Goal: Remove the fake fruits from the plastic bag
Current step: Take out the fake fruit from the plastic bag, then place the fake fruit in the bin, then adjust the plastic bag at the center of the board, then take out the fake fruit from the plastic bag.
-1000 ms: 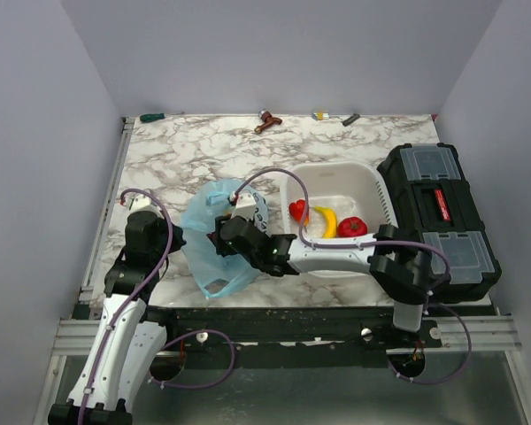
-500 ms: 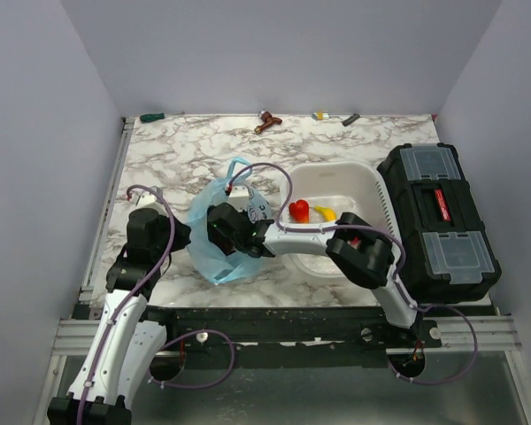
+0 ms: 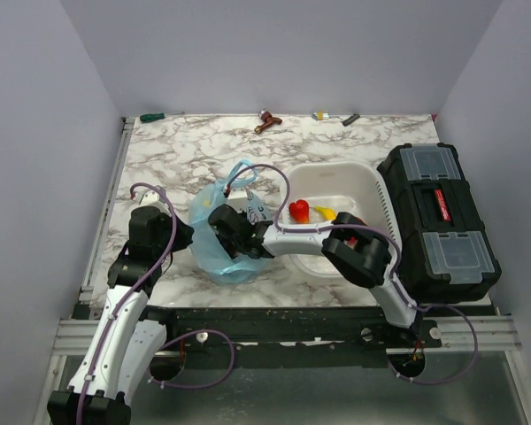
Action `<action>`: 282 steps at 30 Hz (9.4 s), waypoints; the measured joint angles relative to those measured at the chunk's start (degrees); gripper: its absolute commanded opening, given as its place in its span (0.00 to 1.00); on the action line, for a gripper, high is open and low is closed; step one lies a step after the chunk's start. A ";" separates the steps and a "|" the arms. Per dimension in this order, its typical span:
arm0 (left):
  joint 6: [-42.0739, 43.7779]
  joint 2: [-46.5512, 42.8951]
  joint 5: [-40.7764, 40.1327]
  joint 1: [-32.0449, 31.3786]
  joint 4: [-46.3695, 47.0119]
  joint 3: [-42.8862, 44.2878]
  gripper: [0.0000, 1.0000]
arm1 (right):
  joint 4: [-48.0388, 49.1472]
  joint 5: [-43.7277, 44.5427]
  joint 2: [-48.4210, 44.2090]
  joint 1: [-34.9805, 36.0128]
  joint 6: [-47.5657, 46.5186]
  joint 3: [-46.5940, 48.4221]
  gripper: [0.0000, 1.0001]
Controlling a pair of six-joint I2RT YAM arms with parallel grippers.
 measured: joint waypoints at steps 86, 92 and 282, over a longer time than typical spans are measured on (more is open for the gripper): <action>4.24 -3.19 -3.65 -1.51 -2.71 2.16 0.00 | -10.86 24.55 -63.95 -3.17 -18.73 -21.86 0.01; 4.26 -2.19 -3.67 -1.51 -2.73 2.16 0.00 | -11.28 22.56 -59.60 -12.96 -18.60 -22.05 0.01; 8.81 9.84 -2.19 -9.92 -9.55 8.15 0.00 | 12.72 -14.80 -45.07 1.22 -9.29 -29.07 0.01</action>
